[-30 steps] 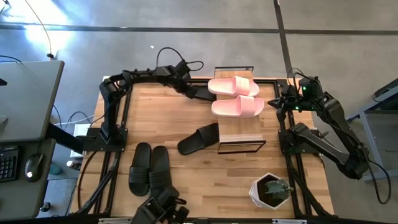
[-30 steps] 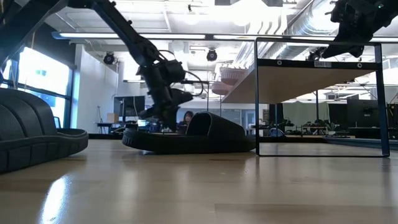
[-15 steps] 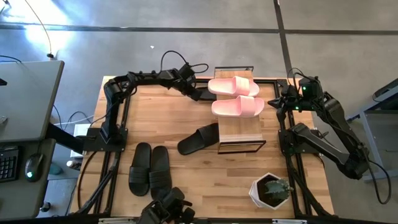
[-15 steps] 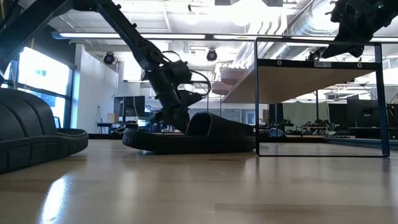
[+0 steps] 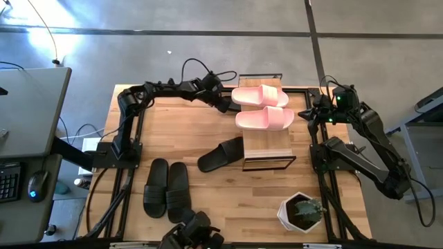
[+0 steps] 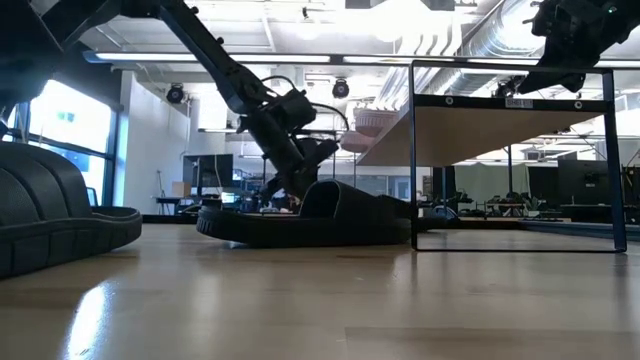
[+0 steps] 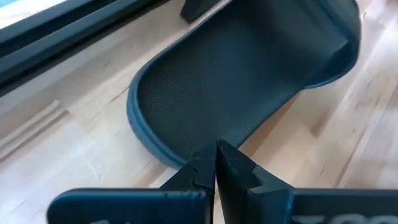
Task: Pick and place slides into the shelf
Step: Adjust the black slides under the shelf
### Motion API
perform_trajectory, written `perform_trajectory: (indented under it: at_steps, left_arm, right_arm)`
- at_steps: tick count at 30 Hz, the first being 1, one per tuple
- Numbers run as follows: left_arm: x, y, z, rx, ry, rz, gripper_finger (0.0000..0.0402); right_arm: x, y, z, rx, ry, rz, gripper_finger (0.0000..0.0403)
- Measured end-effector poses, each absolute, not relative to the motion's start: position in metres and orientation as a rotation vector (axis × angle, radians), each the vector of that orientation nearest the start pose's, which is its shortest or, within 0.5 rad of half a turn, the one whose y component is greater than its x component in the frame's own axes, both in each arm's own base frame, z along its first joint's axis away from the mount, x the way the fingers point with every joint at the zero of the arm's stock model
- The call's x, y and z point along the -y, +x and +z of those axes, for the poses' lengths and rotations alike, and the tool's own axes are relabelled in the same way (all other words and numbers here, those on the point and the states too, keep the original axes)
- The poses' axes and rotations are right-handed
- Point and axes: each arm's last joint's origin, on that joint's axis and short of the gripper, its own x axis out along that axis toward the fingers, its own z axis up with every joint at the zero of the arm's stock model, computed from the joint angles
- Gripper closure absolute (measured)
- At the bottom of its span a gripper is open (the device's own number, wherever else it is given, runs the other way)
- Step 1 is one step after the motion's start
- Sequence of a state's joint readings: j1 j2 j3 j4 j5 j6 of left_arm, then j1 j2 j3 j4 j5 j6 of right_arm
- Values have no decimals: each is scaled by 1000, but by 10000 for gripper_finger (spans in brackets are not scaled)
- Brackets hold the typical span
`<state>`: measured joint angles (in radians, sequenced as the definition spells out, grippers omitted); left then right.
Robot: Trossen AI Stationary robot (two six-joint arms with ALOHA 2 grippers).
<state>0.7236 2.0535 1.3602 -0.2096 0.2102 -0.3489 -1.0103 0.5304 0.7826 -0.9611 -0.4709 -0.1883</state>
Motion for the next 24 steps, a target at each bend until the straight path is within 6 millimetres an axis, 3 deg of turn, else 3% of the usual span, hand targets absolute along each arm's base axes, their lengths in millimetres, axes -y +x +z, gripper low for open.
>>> perform_trajectory:
  at_steps: [4,10,16,24]
  left_arm:
    - [-280,324,154,-727,-723,638,401]
    - [-281,313,178,-721,-672,704,401]
    - [-275,302,171,-912,-581,781,401]
    - [-278,307,154,-914,-603,741,401]
  right_arm:
    - [66,57,295,-572,304,-460,402]
    - [65,57,295,-572,304,-460,402]
    - [65,57,295,-571,302,-455,402]
    - [65,57,295,-570,303,-453,402]
